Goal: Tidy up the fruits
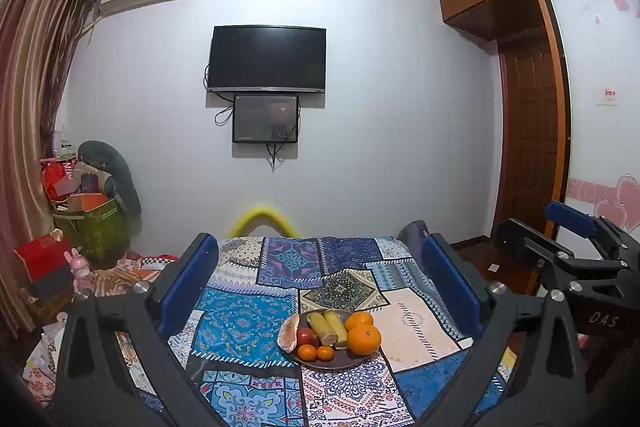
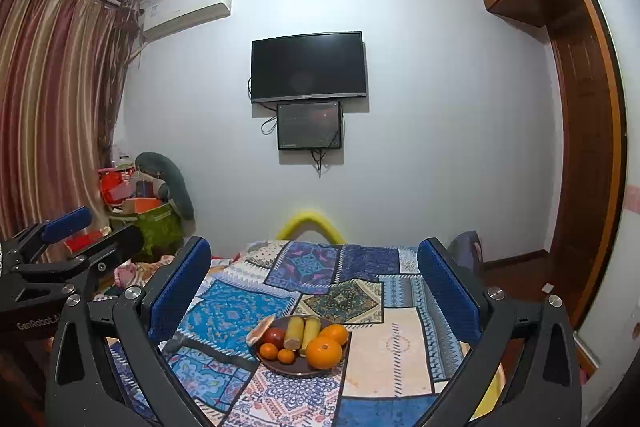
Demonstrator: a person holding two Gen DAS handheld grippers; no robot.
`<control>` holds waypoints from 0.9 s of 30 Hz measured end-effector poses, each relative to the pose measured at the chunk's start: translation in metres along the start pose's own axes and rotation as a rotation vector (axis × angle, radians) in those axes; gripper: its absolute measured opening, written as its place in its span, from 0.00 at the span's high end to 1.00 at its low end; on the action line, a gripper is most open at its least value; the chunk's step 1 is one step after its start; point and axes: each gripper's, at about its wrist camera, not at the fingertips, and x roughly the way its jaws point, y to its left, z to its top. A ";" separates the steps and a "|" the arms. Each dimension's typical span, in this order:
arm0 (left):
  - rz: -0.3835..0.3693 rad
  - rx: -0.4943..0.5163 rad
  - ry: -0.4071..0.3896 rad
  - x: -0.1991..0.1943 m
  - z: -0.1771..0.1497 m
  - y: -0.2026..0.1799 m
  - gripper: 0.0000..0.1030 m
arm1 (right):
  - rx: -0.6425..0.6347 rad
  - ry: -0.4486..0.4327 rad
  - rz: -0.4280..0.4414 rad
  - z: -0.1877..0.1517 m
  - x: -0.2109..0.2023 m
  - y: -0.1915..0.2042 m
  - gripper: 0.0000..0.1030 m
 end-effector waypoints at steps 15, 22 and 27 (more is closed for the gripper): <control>0.000 -0.003 0.003 0.002 -0.001 0.001 0.00 | -0.003 0.001 0.000 0.001 0.001 0.002 0.00; -0.005 -0.007 0.008 0.003 -0.003 0.000 0.00 | 0.000 0.002 -0.003 0.001 0.000 0.002 0.00; -0.007 -0.014 0.012 0.006 -0.003 0.001 0.00 | 0.000 0.003 -0.005 0.000 0.001 0.001 0.00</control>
